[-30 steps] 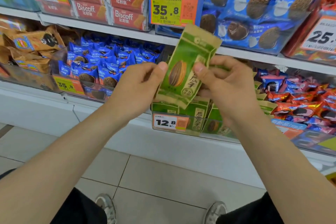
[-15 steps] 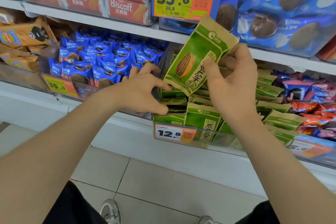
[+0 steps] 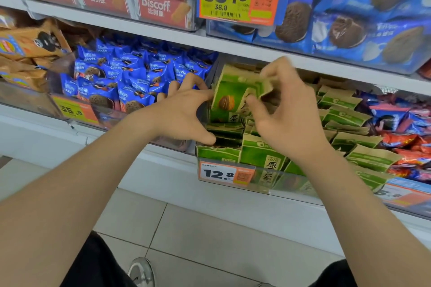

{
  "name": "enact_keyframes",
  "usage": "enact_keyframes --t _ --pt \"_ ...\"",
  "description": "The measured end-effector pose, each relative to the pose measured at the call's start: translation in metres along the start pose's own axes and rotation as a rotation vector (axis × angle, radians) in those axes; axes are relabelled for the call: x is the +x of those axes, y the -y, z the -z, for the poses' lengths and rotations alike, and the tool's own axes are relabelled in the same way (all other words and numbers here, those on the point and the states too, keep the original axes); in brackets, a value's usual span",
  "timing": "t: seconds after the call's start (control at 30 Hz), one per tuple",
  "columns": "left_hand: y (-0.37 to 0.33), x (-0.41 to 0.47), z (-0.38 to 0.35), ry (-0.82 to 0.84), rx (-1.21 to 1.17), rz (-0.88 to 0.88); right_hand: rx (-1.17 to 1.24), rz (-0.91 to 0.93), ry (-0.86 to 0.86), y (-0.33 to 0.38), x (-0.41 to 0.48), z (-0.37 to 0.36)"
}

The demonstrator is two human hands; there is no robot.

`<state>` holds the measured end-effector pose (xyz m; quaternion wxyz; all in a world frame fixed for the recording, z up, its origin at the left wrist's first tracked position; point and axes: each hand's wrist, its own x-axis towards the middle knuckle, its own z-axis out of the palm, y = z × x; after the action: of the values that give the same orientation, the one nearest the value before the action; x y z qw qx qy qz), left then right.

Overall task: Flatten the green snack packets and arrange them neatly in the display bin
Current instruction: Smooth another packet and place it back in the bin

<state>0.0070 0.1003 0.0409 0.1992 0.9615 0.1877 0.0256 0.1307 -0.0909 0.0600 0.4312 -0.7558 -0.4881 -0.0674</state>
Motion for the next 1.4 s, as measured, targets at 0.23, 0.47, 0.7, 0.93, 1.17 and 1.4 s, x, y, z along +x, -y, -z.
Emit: enact_keyframes --t 0.23,0.47,0.7,0.93,1.17,1.4 --pt "0.001 -0.001 -0.008 -0.084 -0.003 0.027 -0.259 0.118 0.100 0.013 0.008 -0.011" --pt "0.001 -0.002 -0.012 -0.066 0.004 0.067 -0.722 -0.005 0.391 0.022 0.033 -0.027" --pt "0.003 -0.001 -0.014 -0.043 0.031 0.038 -0.604 0.100 0.518 0.025 0.023 -0.015" --pt "0.004 0.000 -0.014 -0.072 0.014 0.035 -0.849 0.129 0.405 0.028 0.021 -0.039" --pt "0.003 0.005 -0.018 -0.168 -0.131 0.061 -0.501 0.055 0.341 0.014 0.028 -0.038" --pt "0.003 0.002 -0.017 -0.471 -0.234 -0.067 -0.662 -0.021 0.525 0.008 0.030 -0.038"
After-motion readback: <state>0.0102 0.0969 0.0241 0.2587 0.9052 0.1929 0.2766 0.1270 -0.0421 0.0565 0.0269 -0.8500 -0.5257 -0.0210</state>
